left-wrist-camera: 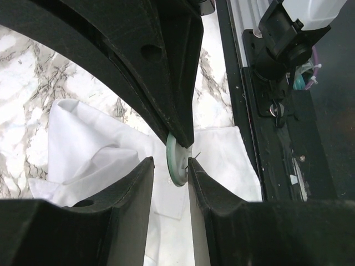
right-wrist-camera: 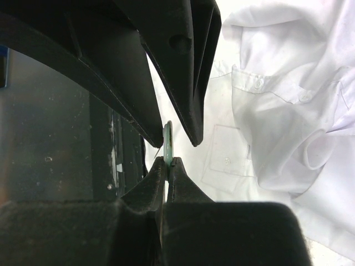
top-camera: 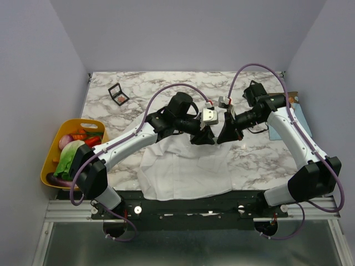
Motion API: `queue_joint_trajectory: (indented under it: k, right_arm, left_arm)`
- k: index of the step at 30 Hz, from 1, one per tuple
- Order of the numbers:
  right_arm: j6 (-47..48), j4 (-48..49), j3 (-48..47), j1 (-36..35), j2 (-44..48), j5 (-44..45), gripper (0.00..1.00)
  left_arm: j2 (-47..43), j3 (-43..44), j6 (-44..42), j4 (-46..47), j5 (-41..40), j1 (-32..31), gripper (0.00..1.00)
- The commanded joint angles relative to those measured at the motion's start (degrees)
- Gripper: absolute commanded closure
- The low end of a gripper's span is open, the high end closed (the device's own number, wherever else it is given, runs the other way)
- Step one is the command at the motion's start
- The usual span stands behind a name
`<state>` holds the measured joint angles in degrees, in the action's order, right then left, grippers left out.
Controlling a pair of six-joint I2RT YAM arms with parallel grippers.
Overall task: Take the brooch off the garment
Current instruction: Close the brooch.
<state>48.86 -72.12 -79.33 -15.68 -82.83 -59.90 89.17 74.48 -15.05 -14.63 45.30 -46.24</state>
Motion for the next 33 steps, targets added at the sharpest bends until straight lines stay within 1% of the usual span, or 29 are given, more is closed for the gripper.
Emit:
queue_joint_trajectory:
  k: [1, 7, 15, 29, 33]
  right_arm:
    - [-1.2, -2.6, -1.5, -0.5, 0.4, -4.1, 0.99]
    - [-1.3, -2.4, -1.4, -0.4, 0.2, -3.9, 0.99]
    - [-1.6, -2.2, -1.4, -0.5, 0.0, -3.9, 0.99]
    - [-2.8, -0.8, -1.3, -0.4, -0.1, -3.6, 0.99]
    - [-3.0, -0.7, -1.3, -0.4, -0.3, -3.6, 0.99]
  left_arm:
    - [1.4, 0.0, -0.1, 0.2, -0.7, 0.0, 0.6]
    - [1.3, 0.1, 0.0, 0.7, -1.2, 0.0, 0.62]
    - [1.4, -0.1, 0.6, 0.7, 0.3, -0.3, 0.57]
    - [1.8, -0.2, 0.4, 0.6, 1.6, -0.8, 0.55]
    - [1.8, -0.1, 0.5, 0.3, 2.6, -0.9, 0.53]
